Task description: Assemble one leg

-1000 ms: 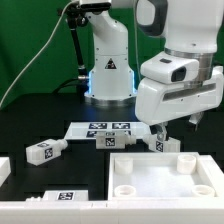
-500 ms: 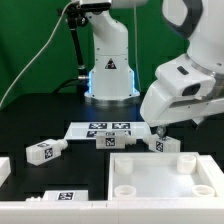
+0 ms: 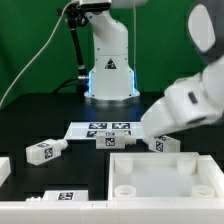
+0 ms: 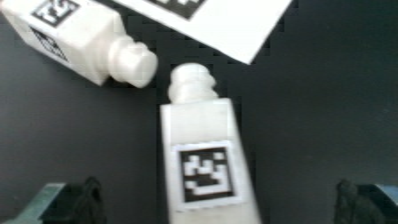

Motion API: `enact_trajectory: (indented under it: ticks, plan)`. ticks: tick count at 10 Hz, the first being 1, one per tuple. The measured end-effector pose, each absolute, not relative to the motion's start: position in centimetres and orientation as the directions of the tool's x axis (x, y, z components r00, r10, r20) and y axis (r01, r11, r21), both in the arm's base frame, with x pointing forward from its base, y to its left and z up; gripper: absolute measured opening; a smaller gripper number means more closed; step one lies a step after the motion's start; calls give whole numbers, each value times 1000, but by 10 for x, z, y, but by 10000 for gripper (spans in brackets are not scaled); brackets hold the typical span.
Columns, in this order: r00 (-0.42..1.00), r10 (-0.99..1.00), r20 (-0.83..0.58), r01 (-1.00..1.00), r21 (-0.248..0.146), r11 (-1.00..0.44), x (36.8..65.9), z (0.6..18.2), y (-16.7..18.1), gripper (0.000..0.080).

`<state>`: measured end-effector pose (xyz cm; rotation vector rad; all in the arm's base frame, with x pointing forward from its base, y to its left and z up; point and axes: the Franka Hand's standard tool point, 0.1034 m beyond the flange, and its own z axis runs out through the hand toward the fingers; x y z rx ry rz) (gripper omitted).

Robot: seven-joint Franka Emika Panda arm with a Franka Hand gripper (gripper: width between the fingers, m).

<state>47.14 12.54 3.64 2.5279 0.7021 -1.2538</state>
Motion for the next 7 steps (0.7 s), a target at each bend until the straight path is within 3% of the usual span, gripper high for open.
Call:
enact_trajectory:
  ticks: [2, 7]
  plan:
    - [449, 274, -850, 503, -13, -864, 472, 27, 128, 649]
    - [465, 292, -836, 511, -16, -859, 466, 11, 128, 649]
